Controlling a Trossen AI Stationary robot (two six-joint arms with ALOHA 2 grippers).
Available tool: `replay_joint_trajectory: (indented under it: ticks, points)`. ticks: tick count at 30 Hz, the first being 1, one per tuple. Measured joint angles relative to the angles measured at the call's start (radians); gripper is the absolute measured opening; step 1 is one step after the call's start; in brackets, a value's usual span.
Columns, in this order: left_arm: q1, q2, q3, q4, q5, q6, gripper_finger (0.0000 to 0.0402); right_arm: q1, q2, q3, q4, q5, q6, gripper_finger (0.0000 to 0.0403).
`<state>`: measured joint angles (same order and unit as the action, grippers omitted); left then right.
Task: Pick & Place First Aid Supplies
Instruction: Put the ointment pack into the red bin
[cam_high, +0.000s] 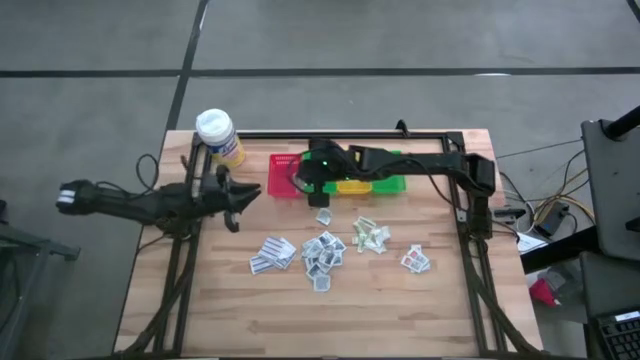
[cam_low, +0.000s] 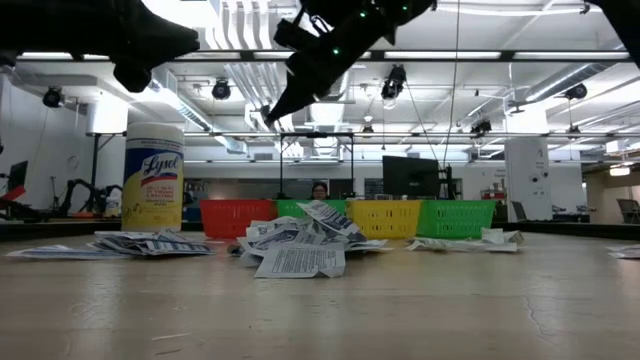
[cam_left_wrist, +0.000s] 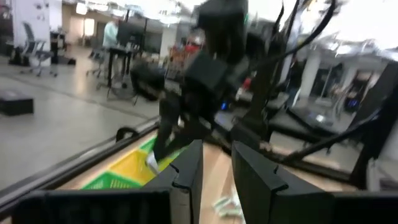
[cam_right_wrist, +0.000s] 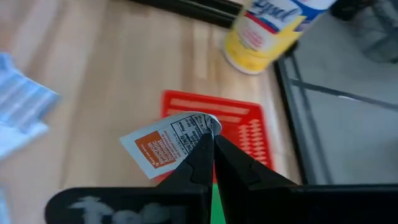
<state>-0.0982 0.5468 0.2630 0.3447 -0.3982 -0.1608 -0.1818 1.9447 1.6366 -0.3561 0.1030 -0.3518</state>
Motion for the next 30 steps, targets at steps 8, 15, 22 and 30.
replay_joint_trajectory:
  ticks: [8,15,22,30]
  points:
    - [0.0,0.144,0.055,-0.019,-0.044,-0.023,0.0083,0.0,0.036,0.113,-0.014,0.031,-0.056,0.0008]
    - [0.001,0.257,0.098,-0.017,-0.123,-0.033,0.0083,0.001,0.034,0.144,-0.008,0.081,-0.054,0.0008]
    - [0.019,0.345,0.138,-0.014,-0.153,-0.035,0.0083,0.02,0.037,0.142,-0.006,0.127,-0.045,0.0008]
    - [0.045,0.403,0.156,-0.015,-0.207,-0.103,0.0083,0.058,0.037,0.137,-0.004,0.241,-0.05,0.0008]
